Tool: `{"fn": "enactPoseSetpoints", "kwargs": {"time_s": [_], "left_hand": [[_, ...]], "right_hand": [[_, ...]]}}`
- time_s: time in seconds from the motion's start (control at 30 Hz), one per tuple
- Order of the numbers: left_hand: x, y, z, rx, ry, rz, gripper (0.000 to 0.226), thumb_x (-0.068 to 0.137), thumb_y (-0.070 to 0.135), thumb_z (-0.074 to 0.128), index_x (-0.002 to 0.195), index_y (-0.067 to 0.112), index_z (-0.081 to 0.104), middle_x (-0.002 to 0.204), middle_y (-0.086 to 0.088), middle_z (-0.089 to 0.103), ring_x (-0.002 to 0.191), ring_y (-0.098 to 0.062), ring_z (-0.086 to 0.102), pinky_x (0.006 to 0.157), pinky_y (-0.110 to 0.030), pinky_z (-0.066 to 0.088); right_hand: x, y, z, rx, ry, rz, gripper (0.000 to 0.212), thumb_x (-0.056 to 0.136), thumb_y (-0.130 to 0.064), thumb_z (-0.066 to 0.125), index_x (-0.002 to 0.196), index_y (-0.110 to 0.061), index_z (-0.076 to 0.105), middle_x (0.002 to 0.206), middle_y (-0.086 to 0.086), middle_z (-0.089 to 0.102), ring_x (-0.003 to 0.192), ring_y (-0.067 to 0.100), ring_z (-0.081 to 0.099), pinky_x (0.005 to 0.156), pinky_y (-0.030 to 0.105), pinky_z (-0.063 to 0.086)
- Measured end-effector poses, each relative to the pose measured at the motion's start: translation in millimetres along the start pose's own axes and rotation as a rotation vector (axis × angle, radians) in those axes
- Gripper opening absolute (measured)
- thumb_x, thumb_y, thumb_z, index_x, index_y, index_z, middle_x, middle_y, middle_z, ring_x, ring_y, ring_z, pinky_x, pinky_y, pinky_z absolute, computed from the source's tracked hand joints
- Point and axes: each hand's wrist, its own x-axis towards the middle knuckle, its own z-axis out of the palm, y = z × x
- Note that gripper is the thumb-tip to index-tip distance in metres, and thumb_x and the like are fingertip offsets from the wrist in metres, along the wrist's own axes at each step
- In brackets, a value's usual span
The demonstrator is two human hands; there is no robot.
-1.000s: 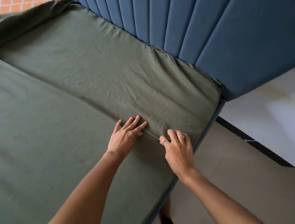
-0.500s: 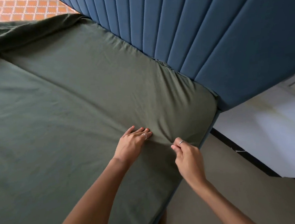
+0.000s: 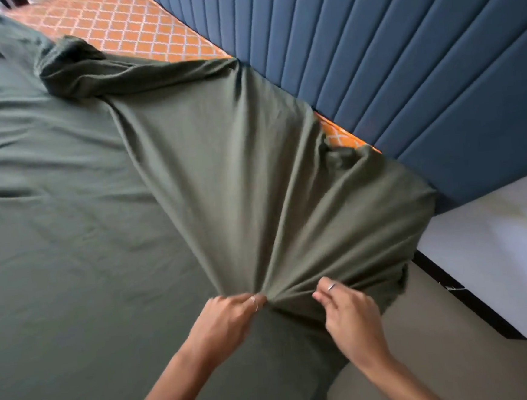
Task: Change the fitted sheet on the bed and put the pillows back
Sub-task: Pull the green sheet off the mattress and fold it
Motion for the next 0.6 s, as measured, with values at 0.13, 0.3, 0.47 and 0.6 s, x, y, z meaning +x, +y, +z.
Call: {"fn": "enactPoseSetpoints", "kwargs": {"time_s": [0.13, 0.3, 0.47, 0.6], "left_hand": [[-85.5, -30.3, -39.5, 0.008, 0.103, -0.115, 0.029, 0.08, 0.016, 0.04, 0.103, 0.027, 0.053, 0.082, 0.007, 0.073, 0.062, -0.013, 0.067, 0.042, -0.023, 0.047], [-170.5, -77.0, -123.1, 0.192, 0.165, -0.139, 0.029, 0.079, 0.013, 0.04, 0.104, 0.022, 0.051, 0.082, -0.005, 0.074, 0.069, -0.023, 0.073, 0.048, -0.028, 0.053], [-161.5, -122.0, -205.0, 0.282, 0.245, -0.296, 0.027, 0.081, 0.019, 0.036, 0.102, 0.026, 0.052, 0.076, -0.009, 0.069, 0.061, -0.029, 0.068, 0.047, -0.033, 0.051], [-154.7, -148.9, -230.7, 0.284, 0.264, -0.595, 0.027, 0.089, 0.024, 0.045, 0.102, 0.023, 0.069, 0.102, -0.012, 0.071, 0.093, -0.037, 0.066, 0.072, -0.043, 0.052]], "right_hand": [[-24.4, -91.3, 25.2, -0.003, -0.085, -0.21, 0.015, 0.085, -0.033, 0.054, 0.081, -0.027, 0.041, 0.068, -0.005, 0.059, 0.059, 0.015, 0.059, 0.044, 0.03, 0.036], [-27.3, -218.1, 65.7, 0.193, -0.186, -0.227, 0.024, 0.085, -0.021, 0.063, 0.082, -0.022, 0.039, 0.066, 0.003, 0.059, 0.062, 0.03, 0.06, 0.044, 0.029, 0.035], [19.8, -311.5, 70.8, 0.325, -0.016, -0.271, 0.003, 0.088, -0.02, 0.062, 0.087, -0.017, 0.061, 0.078, 0.009, 0.069, 0.08, 0.037, 0.063, 0.055, 0.037, 0.042], [60.6, -355.5, 101.6, 0.215, -0.199, -0.229, 0.005, 0.092, -0.022, 0.053, 0.092, -0.019, 0.056, 0.096, 0.012, 0.068, 0.097, 0.036, 0.061, 0.066, 0.036, 0.036]]}}
